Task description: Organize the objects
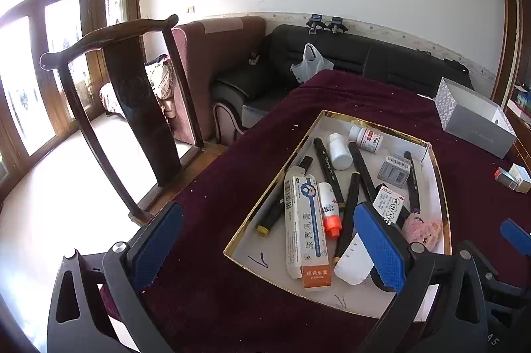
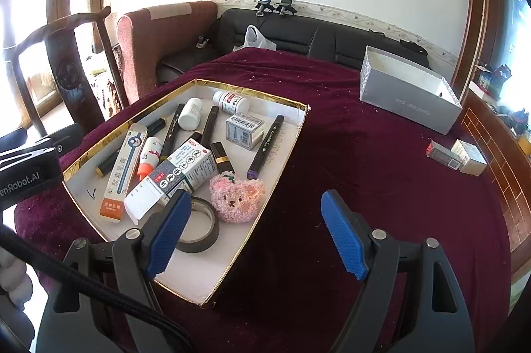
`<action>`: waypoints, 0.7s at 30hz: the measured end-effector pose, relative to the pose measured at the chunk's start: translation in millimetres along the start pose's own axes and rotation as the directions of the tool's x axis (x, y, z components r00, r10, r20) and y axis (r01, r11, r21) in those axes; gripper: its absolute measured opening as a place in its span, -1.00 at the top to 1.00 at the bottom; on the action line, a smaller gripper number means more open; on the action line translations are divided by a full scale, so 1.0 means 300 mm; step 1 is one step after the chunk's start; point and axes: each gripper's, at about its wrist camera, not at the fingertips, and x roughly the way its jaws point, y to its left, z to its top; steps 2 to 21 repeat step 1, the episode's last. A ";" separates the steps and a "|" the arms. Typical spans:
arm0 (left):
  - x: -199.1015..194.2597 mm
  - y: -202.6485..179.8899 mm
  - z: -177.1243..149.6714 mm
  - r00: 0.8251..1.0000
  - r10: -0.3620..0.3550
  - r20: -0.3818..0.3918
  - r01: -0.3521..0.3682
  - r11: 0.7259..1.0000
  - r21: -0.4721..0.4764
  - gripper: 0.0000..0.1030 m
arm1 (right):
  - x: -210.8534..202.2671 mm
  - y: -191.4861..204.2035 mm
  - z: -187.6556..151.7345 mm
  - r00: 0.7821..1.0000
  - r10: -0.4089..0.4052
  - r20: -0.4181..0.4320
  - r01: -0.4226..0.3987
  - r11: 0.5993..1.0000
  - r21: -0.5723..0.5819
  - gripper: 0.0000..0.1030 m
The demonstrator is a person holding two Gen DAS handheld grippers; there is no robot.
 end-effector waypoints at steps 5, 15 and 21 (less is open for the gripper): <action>0.001 0.002 -0.001 1.000 0.000 -0.003 0.000 1.000 -0.003 -0.97 | 0.002 0.002 -0.001 1.000 -0.001 -0.002 0.001 1.000 -0.002 -0.58; 0.001 0.002 -0.001 1.000 0.000 -0.003 0.000 1.000 -0.003 -0.97 | 0.002 0.002 -0.001 1.000 -0.001 -0.002 0.001 1.000 -0.002 -0.58; 0.001 0.002 -0.001 1.000 0.000 -0.003 0.000 1.000 -0.003 -0.97 | 0.002 0.002 -0.001 1.000 -0.001 -0.002 0.001 1.000 -0.002 -0.58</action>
